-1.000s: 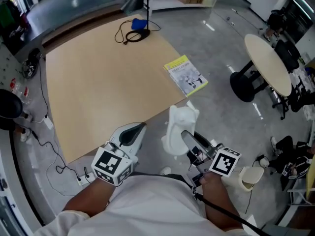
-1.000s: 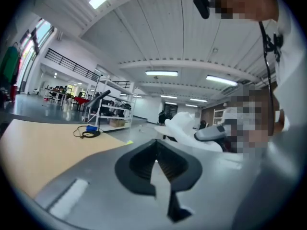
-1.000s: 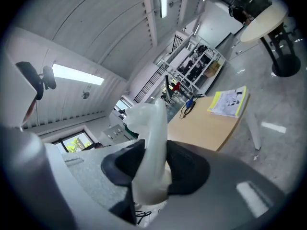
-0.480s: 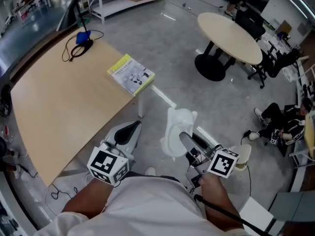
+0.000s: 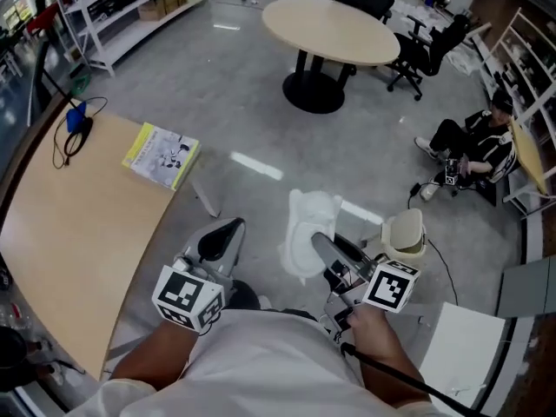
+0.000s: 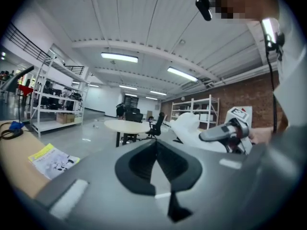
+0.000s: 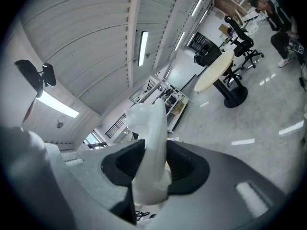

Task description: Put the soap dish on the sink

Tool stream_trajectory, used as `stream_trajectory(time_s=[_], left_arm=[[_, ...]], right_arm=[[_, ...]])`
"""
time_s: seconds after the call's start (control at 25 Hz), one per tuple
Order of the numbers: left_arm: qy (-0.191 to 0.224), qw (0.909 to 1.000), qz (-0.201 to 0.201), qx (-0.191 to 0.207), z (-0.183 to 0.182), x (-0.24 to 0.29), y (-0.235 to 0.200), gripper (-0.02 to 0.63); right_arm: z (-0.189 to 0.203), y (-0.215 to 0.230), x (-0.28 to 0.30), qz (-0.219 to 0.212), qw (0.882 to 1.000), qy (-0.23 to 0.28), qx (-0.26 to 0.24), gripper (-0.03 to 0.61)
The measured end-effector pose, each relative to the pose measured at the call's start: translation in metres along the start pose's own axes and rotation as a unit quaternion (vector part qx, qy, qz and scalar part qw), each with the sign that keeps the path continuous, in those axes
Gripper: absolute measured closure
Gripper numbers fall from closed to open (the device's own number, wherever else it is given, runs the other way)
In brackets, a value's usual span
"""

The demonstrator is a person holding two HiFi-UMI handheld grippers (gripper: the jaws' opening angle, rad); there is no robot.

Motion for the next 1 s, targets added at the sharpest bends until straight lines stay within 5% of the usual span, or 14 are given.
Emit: stream_trajectory(time_s=[0.4,1.0], left_arm=[[-0.005,0.9975,0.07,0.008,-0.002,0.052,0.018,0.606],[-0.007,0.9923,0.122,0.022,-0.023,0.139,-0.02,0.606]], right_arm=[[-0.02,0.028,-0.026,0.041,0.997,0.055,0.02,0.434],[-0.089,0.048,0.002,0.067,0.992,0.107,0.024,0.434]])
Point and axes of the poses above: the fingertips, and each gripper's own axes: x forward along the fingers, y to its right, z out of its underside, the point moved 1 cm from there along -x, backward along the fingers, and after that the axes turned 10 degrees about x, right-handed, at the moved point
